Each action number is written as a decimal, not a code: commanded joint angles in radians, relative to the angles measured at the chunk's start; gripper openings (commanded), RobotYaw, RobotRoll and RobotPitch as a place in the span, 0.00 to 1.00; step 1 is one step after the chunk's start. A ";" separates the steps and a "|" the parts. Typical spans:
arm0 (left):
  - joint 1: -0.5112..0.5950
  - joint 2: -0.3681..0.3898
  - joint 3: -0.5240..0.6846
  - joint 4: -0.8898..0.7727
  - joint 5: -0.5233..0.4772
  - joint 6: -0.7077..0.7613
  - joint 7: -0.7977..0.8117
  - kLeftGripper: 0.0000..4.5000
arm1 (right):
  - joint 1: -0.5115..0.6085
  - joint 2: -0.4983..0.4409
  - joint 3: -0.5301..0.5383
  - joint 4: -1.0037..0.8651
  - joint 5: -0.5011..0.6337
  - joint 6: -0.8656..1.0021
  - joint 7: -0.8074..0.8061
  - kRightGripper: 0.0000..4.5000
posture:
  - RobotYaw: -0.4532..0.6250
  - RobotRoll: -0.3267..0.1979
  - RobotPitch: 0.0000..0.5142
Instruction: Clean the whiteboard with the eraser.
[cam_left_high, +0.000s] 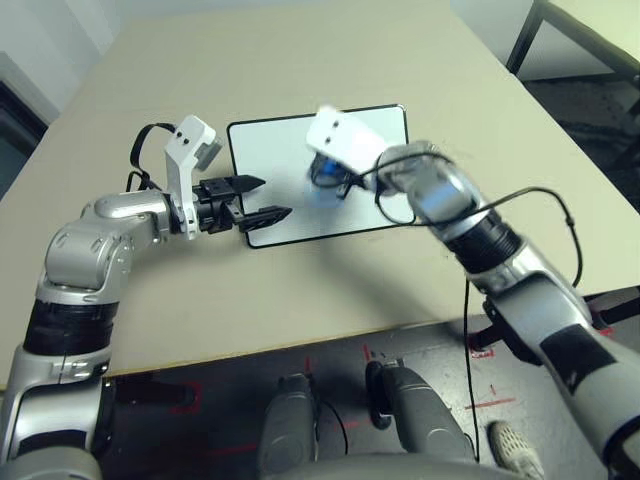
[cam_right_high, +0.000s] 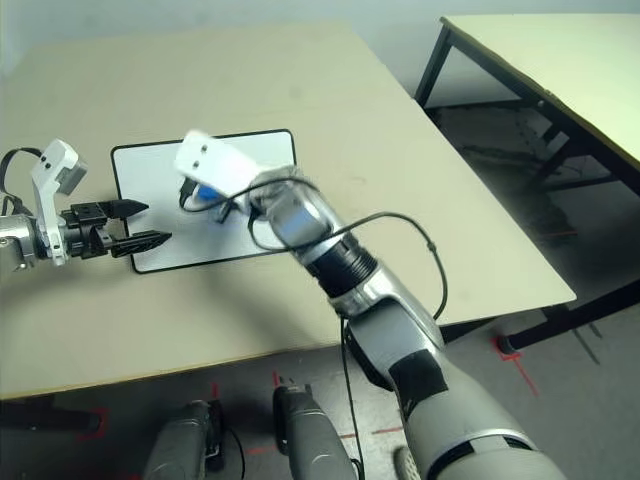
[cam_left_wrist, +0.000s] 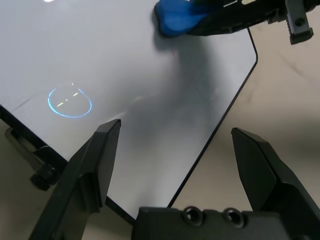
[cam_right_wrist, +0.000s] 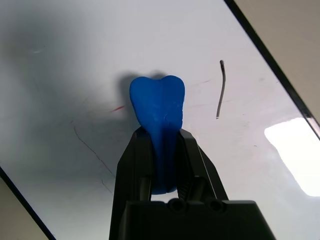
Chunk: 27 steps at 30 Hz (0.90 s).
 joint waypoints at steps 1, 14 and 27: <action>0.008 0.007 -0.002 -0.015 -0.007 0.013 0.002 1.00 | 0.081 -0.040 0.079 -0.094 -0.006 0.093 0.071 0.13 | 0.41 0.62 0.34; -0.005 0.005 -0.011 0.001 -0.004 0.005 -0.004 1.00 | 0.002 -0.033 -0.030 0.013 -0.021 0.092 -0.002 0.13 | 0.40 0.62 0.32; -0.003 0.002 -0.014 -0.006 -0.006 0.007 -0.004 1.00 | 0.035 -0.046 0.010 -0.061 -0.013 0.182 0.045 0.13 | 0.40 0.62 0.33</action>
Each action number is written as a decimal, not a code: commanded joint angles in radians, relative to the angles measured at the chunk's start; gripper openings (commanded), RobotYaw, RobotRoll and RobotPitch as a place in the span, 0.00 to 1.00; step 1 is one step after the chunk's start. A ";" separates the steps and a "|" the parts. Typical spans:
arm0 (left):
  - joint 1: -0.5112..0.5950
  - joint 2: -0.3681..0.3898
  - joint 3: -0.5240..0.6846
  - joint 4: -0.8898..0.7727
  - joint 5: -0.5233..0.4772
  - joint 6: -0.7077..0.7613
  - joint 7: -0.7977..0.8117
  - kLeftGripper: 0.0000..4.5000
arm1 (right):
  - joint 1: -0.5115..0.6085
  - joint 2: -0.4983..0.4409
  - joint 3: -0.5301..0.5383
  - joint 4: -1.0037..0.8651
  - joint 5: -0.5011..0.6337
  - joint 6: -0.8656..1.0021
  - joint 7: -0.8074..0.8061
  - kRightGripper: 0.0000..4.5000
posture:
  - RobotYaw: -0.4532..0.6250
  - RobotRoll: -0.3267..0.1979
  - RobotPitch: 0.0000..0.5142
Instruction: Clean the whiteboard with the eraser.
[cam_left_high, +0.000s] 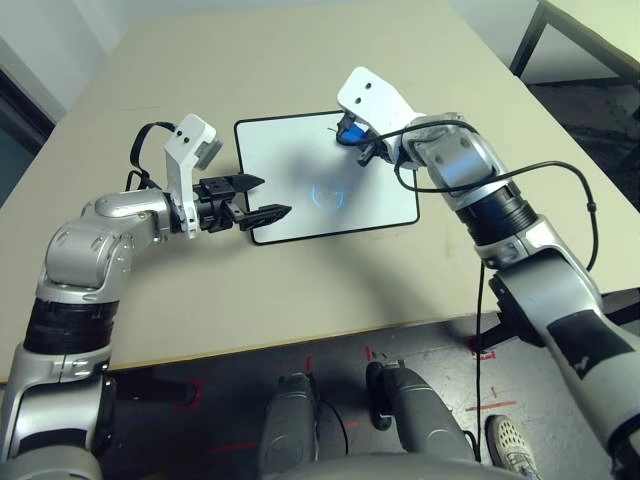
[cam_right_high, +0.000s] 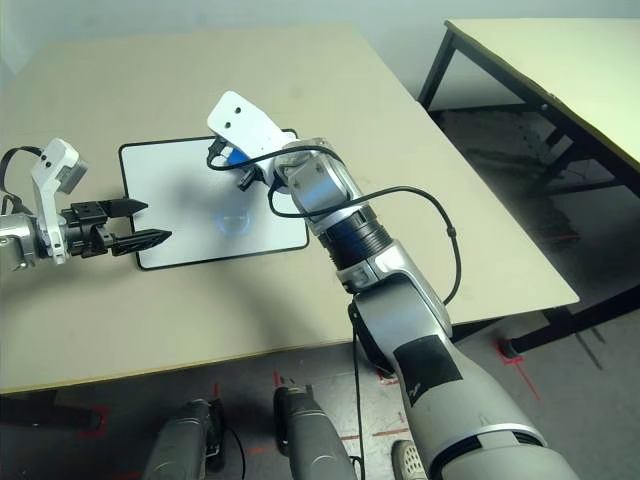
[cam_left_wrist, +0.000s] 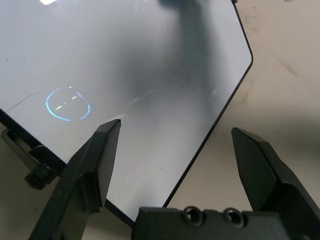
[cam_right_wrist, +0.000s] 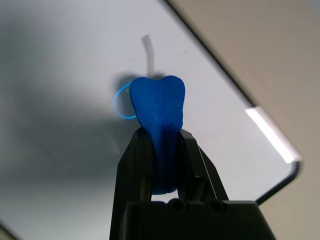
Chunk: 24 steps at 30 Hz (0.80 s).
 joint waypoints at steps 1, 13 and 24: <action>0.005 0.004 -0.010 -0.005 -0.003 0.003 -0.004 1.00 | 0.071 -0.020 0.079 -0.104 0.007 0.117 0.054 0.13 | 0.40 0.62 0.33; 0.008 -0.005 -0.016 0.001 0.000 -0.003 -0.004 1.00 | -0.138 0.053 -0.108 0.271 0.000 -0.110 -0.079 0.13 | 0.40 0.62 0.32; 0.019 -0.005 -0.009 -0.008 -0.003 0.000 0.001 1.00 | 0.065 0.028 0.024 -0.133 0.020 0.129 0.045 0.13 | 0.40 0.62 0.33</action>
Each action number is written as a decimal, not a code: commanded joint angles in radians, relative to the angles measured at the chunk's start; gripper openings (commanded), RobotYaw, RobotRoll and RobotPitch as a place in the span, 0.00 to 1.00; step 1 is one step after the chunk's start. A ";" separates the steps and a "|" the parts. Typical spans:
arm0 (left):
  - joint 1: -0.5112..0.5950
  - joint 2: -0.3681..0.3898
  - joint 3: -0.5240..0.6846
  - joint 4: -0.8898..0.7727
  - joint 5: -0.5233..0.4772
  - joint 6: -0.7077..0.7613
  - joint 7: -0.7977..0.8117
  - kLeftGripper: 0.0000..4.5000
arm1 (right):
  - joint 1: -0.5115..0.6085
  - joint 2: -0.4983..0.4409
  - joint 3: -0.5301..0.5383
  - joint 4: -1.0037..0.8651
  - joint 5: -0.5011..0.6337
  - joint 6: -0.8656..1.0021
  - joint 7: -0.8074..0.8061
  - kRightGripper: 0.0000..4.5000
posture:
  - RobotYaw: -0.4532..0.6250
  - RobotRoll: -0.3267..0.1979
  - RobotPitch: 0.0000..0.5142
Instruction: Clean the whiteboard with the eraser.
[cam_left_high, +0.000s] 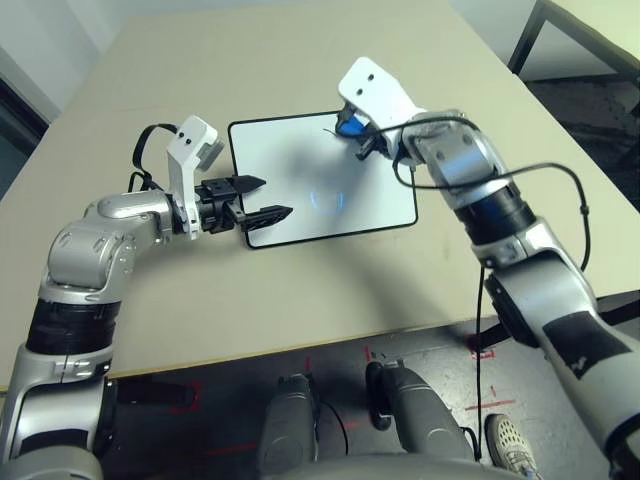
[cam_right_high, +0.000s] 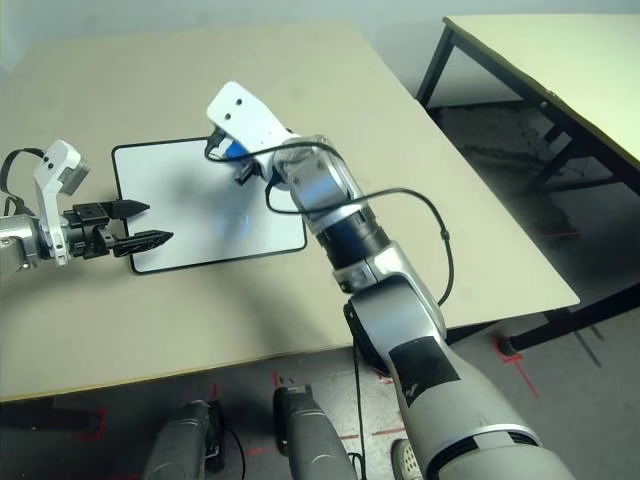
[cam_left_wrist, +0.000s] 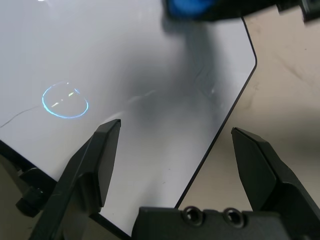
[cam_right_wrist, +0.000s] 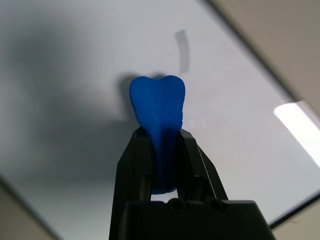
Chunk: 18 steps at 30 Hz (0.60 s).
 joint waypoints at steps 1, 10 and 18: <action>0.014 0.000 -0.007 -0.008 -0.003 0.000 0.001 1.00 | 0.015 -0.013 0.033 -0.030 0.013 0.056 0.022 0.13 | 0.40 0.62 0.33; 0.019 -0.007 -0.008 -0.015 -0.004 0.002 0.004 1.00 | -0.156 0.034 -0.095 0.235 0.008 -0.108 -0.081 0.13 | 0.40 0.62 0.33; 0.021 -0.006 -0.008 -0.018 -0.005 0.006 0.006 1.00 | -0.089 0.037 -0.043 0.144 0.014 -0.043 -0.045 0.13 | 0.40 0.62 0.33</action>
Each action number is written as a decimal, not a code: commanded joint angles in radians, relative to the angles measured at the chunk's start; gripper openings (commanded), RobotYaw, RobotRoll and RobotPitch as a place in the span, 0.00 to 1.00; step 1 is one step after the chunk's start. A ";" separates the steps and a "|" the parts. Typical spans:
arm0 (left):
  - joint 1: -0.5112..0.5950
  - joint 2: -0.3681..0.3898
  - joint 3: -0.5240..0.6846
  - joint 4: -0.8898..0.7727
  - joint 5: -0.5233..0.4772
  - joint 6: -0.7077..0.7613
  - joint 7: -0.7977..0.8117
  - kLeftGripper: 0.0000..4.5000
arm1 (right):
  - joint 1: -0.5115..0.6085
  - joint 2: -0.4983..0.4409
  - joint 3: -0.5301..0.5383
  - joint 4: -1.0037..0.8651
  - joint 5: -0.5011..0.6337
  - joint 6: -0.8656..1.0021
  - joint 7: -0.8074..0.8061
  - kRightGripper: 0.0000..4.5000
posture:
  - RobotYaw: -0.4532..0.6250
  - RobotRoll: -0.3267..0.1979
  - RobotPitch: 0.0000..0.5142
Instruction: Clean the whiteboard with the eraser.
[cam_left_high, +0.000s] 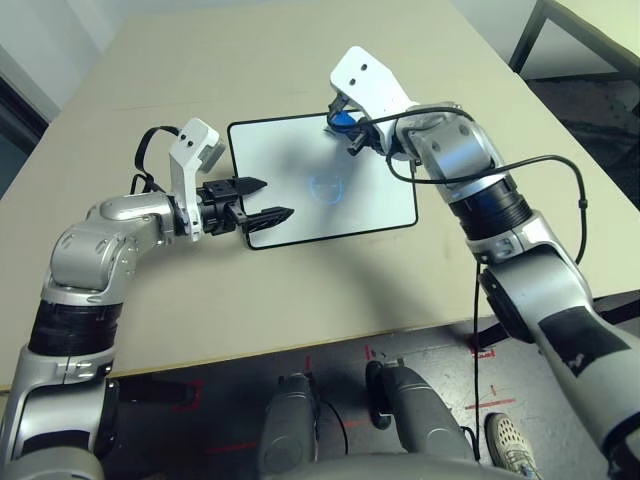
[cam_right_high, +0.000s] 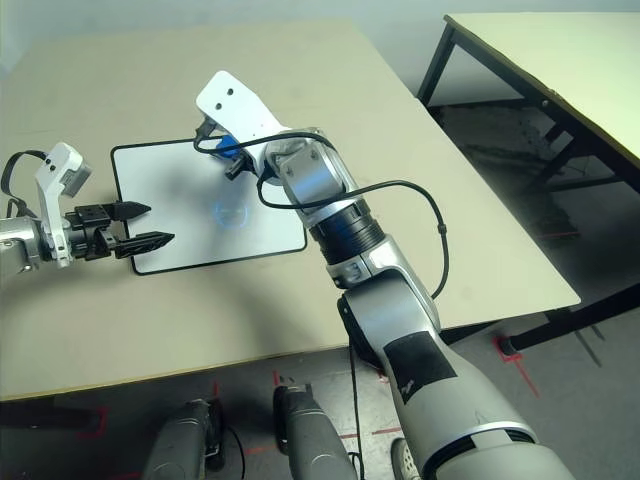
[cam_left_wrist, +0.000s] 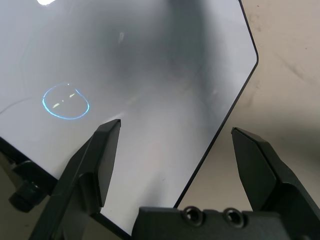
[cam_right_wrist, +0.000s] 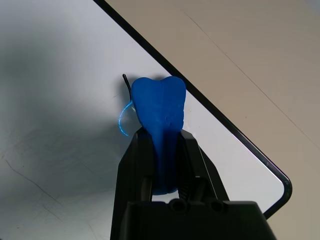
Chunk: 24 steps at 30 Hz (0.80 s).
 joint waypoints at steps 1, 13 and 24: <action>0.014 0.001 -0.007 -0.015 -0.005 0.006 0.002 1.00 | 0.059 0.002 0.058 -0.069 0.007 0.074 0.037 0.13 | 0.40 0.62 0.33; 0.007 -0.001 -0.012 -0.008 -0.005 0.003 0.000 1.00 | 0.011 0.016 0.001 -0.029 0.010 0.030 -0.011 0.13 | 0.39 0.62 0.33; 0.008 0.001 -0.008 -0.012 -0.006 0.003 0.002 1.00 | 0.041 0.021 0.039 -0.034 0.016 0.040 0.015 0.13 | 0.40 0.62 0.32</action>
